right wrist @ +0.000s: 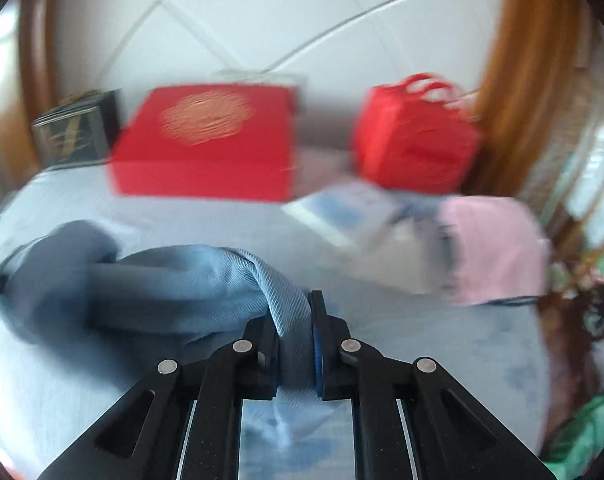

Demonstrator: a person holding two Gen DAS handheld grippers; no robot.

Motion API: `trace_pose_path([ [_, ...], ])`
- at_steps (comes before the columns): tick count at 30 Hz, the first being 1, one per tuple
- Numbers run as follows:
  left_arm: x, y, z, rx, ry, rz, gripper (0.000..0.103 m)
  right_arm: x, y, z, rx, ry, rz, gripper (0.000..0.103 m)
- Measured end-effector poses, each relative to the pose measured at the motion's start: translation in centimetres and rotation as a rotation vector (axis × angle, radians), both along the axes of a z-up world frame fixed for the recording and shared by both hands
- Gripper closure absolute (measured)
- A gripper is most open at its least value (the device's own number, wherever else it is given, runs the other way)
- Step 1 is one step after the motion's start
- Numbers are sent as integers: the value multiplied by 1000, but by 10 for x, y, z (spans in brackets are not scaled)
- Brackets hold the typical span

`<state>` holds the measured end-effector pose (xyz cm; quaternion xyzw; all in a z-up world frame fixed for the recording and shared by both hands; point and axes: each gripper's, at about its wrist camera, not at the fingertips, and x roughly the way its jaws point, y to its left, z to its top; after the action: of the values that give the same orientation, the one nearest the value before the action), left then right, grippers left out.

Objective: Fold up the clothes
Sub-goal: 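Grasp the trousers waistband with the right gripper and lift it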

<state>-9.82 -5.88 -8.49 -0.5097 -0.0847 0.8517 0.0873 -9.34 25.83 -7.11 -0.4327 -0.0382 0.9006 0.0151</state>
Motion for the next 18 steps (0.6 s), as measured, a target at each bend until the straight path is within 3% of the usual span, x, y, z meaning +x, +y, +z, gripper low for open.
trace_pose_path([
  [2,13,3,4,-57,48,-3,11,6,19,-7,-27,-21,-25,89],
  [3,17,2,8,-72,48,3,11,10,29,-10,-41,-32,-38,82],
  [5,16,0,0,-84,11,30,11,16,48,-17,-68,-53,-64,65],
  [8,14,4,-21,-93,-43,54,11,25,77,-27,-109,-85,-102,57],
  [12,4,27,-52,-88,-87,61,11,38,115,-41,-163,-128,-152,15],
  [15,-3,54,-77,-79,-109,38,11,37,126,-54,-158,-173,-148,11],
  [18,-7,87,-106,-68,-166,-45,11,33,124,-74,-132,-225,-99,7],
])
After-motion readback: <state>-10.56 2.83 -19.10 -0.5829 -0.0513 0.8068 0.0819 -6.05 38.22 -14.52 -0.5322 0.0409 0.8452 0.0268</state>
